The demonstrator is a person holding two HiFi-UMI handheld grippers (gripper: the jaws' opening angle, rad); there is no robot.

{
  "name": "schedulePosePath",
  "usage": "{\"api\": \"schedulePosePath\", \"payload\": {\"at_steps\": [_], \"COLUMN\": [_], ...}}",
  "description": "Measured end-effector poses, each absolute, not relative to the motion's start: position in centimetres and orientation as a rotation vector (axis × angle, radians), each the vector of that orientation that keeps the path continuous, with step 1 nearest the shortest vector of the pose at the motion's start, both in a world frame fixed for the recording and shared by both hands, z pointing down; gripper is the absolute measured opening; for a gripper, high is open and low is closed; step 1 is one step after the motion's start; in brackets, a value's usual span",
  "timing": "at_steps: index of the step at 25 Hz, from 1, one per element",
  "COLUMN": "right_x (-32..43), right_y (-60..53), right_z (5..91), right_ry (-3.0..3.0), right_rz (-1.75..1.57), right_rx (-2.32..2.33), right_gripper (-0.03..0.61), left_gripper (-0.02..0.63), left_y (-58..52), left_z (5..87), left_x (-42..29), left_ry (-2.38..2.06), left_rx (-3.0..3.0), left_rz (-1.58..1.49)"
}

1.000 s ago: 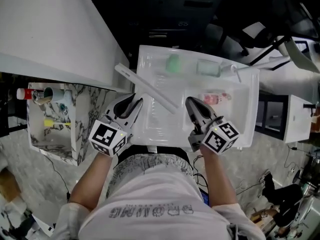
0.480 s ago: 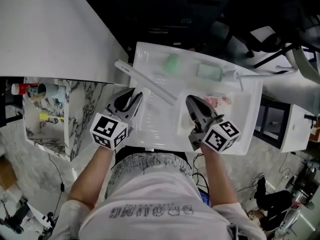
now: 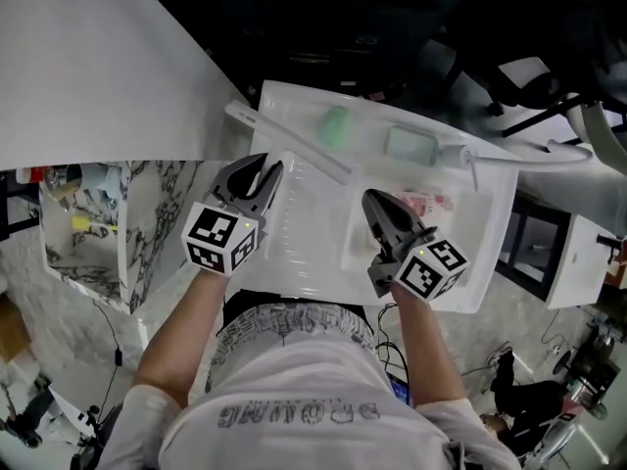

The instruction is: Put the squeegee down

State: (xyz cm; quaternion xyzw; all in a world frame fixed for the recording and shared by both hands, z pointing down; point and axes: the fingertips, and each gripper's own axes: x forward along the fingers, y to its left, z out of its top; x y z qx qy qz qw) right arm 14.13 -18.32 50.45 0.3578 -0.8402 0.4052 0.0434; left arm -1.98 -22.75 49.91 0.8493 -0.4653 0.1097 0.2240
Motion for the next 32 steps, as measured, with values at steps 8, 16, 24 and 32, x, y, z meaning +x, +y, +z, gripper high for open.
{"api": "schedulePosePath", "payload": {"at_steps": [8, 16, 24, 32], "right_x": [15.2, 15.9, 16.2, 16.3], "right_y": [-19.1, -18.7, -18.3, -17.9], "right_z": [51.9, 53.5, 54.8, 55.7], "right_ry": [-2.549, -2.507, -2.480, -2.458], "right_rz": [1.268, 1.304, 1.341, 1.363], "right_rx": [1.076, 1.079, 1.092, 1.095], "right_gripper": [0.008, 0.008, 0.008, 0.008], "left_gripper": [0.097, 0.097, 0.098, 0.098], "left_y": [-25.3, -27.3, -28.7, -29.4], "left_z": [52.3, 55.0, 57.2, 58.4], "left_x": [-0.8, -0.5, 0.0, 0.1], "left_ry": [-1.304, -1.325, -1.323, -1.323], "left_rx": [2.306, 2.251, 2.229, 2.203], "left_rz": [0.353, 0.415, 0.474, 0.507]}}
